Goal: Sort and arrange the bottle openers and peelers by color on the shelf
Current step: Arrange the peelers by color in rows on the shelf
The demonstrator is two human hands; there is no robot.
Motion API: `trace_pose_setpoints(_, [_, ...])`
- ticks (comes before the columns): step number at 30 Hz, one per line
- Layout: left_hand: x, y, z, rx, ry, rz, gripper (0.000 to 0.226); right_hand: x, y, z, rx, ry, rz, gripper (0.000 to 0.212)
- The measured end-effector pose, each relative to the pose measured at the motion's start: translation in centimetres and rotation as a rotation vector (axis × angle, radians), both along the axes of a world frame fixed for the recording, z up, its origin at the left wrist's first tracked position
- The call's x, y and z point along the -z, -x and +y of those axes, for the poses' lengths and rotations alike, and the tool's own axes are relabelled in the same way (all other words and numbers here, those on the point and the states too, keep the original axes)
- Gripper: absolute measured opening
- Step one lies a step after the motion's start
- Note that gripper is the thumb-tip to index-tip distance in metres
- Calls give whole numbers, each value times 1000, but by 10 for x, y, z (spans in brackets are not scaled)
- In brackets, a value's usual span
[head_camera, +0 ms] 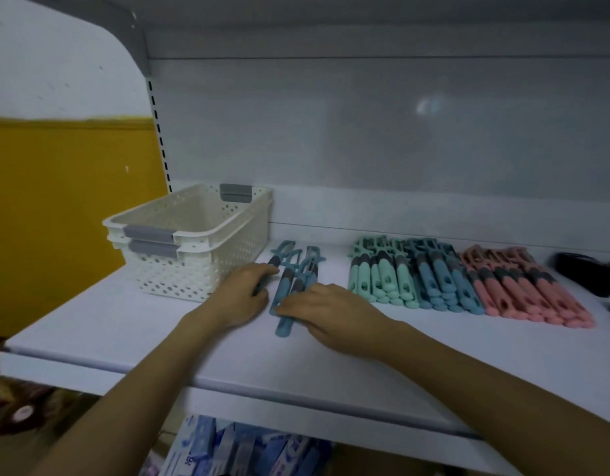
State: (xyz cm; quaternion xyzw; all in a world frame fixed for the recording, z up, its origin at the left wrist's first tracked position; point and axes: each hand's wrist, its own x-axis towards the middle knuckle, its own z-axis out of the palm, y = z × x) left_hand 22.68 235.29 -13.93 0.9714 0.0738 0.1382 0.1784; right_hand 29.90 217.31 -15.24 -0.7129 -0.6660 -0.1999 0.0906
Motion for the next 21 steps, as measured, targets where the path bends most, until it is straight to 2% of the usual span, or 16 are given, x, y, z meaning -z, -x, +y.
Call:
trace_pose_setpoints(2, [1,-5,-4,-77,-25,-41,40,1,-1,1,-23,15,-85,39])
trace_pose_setpoints(4, [1,-10,-7,-158,-20,-28,36,0,-1,1,-30,17,-88,38])
trace_pose_setpoints(9, [-10,-17,-19,-357,-79,146,38,1,-5,-9,43,-117,81,31])
trace_pose_setpoints(11, [-12,-18,-23,-354,-80,239,42,-3,-5,-17,117,-238,216,28])
trace_pose_setpoints(13, [-12,-19,-24,-345,-39,298,43,-10,-5,-29,191,-363,298,33])
trace_pose_setpoints(17, [-10,-21,-22,-362,31,257,45,-25,-11,-68,326,-494,314,38])
trace_pose_setpoints(21, [-11,-24,-29,-348,46,226,56,-22,-29,-119,529,-485,299,38])
